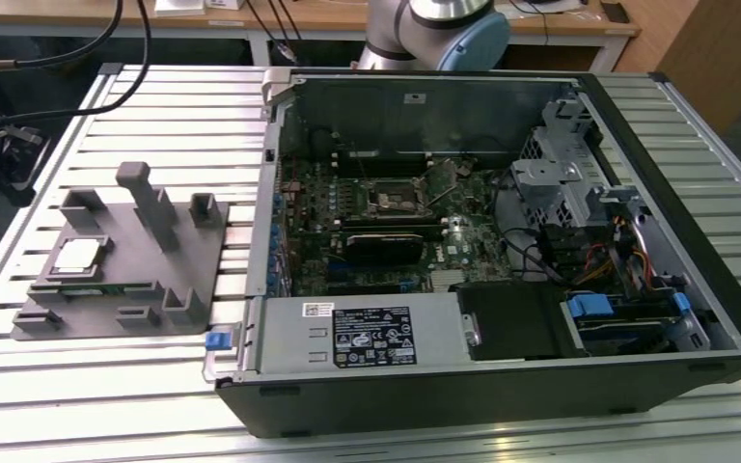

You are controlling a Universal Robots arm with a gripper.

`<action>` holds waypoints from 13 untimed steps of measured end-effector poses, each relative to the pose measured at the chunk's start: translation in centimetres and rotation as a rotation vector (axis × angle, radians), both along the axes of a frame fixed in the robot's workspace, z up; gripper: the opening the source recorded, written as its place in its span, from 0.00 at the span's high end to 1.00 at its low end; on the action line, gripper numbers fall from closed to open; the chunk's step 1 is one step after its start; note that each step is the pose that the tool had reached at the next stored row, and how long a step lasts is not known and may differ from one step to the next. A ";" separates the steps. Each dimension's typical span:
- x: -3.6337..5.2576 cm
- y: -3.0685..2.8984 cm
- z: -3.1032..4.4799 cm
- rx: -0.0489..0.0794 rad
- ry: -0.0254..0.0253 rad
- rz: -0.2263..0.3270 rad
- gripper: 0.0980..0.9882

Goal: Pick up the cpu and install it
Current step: 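Pick up the cpu and move it towards the insertion slot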

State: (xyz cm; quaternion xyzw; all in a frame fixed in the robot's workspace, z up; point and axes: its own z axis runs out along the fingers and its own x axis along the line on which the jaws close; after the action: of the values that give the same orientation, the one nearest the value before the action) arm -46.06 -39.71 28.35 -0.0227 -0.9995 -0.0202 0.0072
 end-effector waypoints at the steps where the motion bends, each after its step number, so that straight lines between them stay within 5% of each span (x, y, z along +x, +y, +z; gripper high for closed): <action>1: 0.00 0.00 -0.05 0.000 -0.0001 0.000 0.99; 13: 0.00 0.00 -0.58 0.000 0.0000 0.000 0.99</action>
State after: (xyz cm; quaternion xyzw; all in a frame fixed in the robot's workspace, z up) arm -46.06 -39.72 27.77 -0.0227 -0.9995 -0.0202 0.0071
